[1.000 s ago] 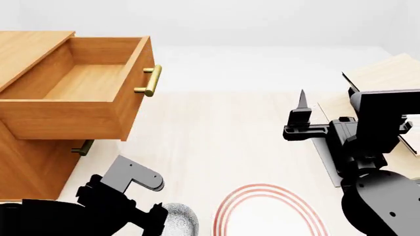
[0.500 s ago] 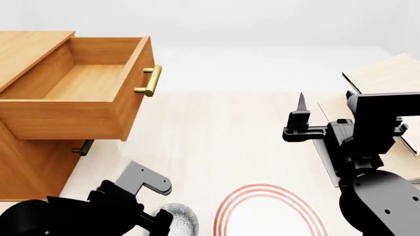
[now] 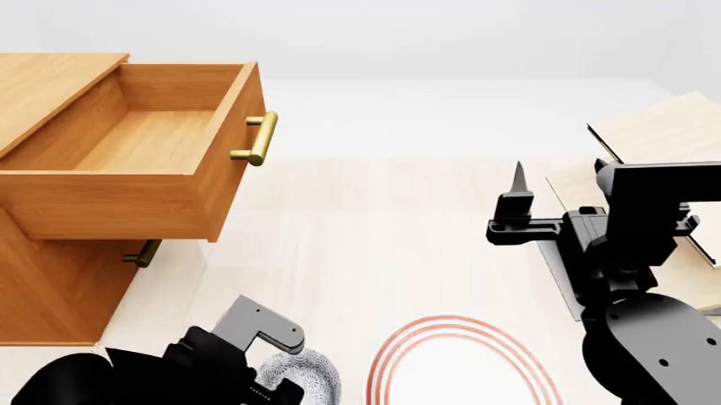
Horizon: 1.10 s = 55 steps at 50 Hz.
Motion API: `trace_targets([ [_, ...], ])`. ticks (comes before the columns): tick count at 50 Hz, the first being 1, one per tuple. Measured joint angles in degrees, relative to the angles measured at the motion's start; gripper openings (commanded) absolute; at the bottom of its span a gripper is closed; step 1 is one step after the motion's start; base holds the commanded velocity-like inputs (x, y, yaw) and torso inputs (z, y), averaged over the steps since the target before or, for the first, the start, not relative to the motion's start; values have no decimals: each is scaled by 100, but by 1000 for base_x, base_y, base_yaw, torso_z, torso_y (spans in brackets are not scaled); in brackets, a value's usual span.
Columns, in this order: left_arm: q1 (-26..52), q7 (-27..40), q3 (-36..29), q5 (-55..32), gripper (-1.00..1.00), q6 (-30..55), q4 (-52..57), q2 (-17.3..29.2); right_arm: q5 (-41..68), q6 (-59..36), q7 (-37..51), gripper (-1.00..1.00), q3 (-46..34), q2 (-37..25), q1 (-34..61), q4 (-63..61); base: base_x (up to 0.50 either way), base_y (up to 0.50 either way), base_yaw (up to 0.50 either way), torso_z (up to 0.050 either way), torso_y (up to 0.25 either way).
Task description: Open the top drawer of the cabinet and put the bowl in it.
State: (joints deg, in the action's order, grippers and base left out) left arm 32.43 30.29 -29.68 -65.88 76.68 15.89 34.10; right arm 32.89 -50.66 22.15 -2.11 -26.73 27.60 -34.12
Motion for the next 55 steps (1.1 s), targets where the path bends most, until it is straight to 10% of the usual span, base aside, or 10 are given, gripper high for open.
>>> trace_targets([
  [11, -37, -93, -142, 107, 100, -116, -113, -4, 1, 31, 7, 100, -4, -7, -11, 22, 0, 0, 0, 0, 0],
  [12, -42, -98, -152, 114, -100, -128, -120, -4, 0, 35, 7, 100, -7, -7, -12, 26, 0, 0, 0, 0, 0],
  [55, -81, 50, -26, -274, -100, -374, 53, 63, 102, -21, 90, 100, -10, -45, 29, -48, 0, 0, 0, 0, 0],
])
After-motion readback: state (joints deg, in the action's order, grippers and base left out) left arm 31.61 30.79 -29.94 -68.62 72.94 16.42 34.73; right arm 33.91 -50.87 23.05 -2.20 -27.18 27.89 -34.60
